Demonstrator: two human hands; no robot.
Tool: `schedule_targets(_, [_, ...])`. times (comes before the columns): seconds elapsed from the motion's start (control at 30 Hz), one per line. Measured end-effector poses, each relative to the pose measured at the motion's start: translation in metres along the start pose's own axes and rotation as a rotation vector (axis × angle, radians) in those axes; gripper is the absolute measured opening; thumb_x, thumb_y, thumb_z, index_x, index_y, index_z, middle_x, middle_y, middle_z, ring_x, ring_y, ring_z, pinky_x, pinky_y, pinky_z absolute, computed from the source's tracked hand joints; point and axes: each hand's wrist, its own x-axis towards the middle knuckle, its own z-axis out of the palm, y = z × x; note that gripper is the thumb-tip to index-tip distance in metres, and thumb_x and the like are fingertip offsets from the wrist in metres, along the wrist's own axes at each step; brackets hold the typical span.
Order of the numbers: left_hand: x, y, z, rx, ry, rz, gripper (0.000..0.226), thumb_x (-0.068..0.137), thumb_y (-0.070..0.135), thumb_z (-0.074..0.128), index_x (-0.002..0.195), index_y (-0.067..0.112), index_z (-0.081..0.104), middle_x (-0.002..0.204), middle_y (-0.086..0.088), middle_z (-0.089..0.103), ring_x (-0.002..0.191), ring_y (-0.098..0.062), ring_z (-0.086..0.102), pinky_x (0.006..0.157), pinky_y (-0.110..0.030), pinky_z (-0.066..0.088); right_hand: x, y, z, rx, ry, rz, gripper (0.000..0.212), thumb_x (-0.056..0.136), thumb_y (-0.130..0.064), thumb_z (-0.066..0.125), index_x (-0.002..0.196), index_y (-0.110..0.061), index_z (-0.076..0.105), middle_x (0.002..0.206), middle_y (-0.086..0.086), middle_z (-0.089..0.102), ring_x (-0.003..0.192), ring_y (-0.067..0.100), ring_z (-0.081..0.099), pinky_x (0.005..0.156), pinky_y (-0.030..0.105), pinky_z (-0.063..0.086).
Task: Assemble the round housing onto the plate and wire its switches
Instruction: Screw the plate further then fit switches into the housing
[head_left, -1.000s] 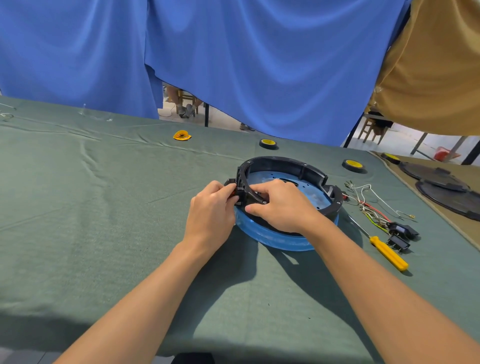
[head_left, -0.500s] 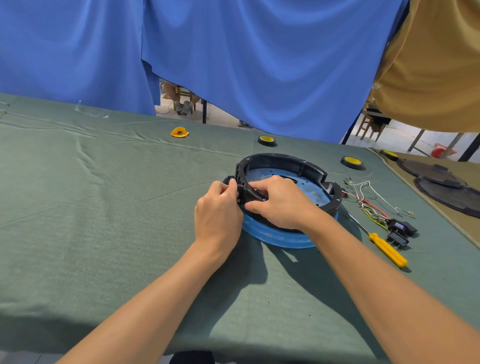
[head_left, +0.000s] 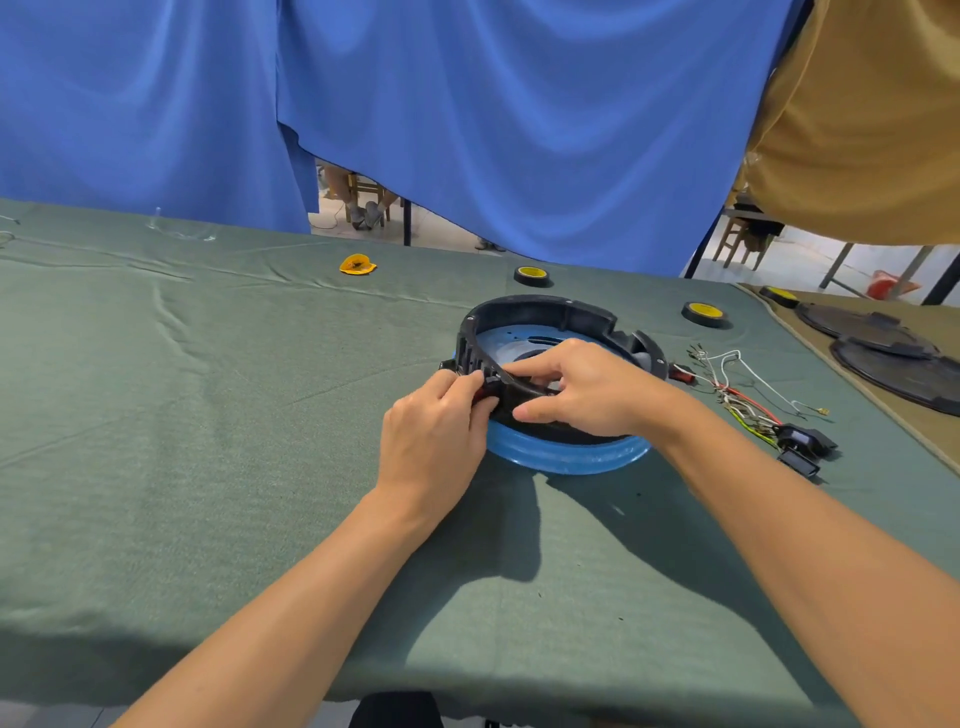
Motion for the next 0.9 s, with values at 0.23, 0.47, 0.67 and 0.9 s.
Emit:
schedule_targets(0.23, [0.003, -0.002, -0.009, -0.040, -0.051, 0.357, 0.018, 0.091, 0.018, 0.065, 0.093, 0.008, 0.079, 0.089, -0.005, 0.072, 0.074, -0.025, 0.068, 0.063, -0.038, 0.054, -0.022, 0.022, -0.018, 0.004, -0.122, 0.021, 0.045, 0.093, -0.019, 0.065, 0.134, -0.037, 0.057, 0.129, -0.019, 0.061, 0.120, 0.006, 0.055, 0.108, 0.039, 0.039])
schedule_targets(0.47, [0.029, -0.001, -0.019, 0.000, -0.374, 0.264, 0.037, 0.089, 0.045, 0.058, 0.104, 0.017, 0.078, 0.105, 0.000, 0.074, 0.101, -0.021, 0.067, 0.094, -0.037, 0.037, -0.038, 0.027, -0.020, -0.030, -0.115, -0.003, 0.044, 0.094, -0.021, 0.063, 0.123, -0.053, 0.054, 0.126, -0.014, 0.051, 0.119, 0.008, 0.037, 0.108, 0.033, 0.026])
schedule_targets(0.67, [0.017, 0.024, -0.010, -0.004, -0.288, 0.225, 0.036, 0.093, 0.043, 0.053, 0.091, 0.018, 0.079, 0.069, 0.002, 0.070, 0.062, -0.023, 0.062, 0.067, -0.031, 0.043, -0.066, 0.025, 0.016, 0.053, 0.404, 0.031, 0.036, 0.088, -0.020, 0.065, 0.120, -0.036, 0.065, 0.134, -0.007, 0.045, 0.129, 0.013, 0.028, 0.113, 0.032, 0.023])
schedule_targets(0.9, [0.011, 0.055, 0.003, 0.114, -0.232, 0.183, 0.040, 0.094, 0.049, 0.051, 0.077, 0.024, 0.077, 0.059, 0.005, 0.062, 0.055, -0.017, 0.056, 0.049, -0.027, 0.037, -0.095, 0.027, 0.045, 0.153, 0.769, -0.003, 0.014, 0.078, -0.022, 0.080, 0.088, -0.018, 0.071, 0.073, -0.006, 0.067, 0.071, 0.007, 0.061, 0.065, 0.010, 0.044])
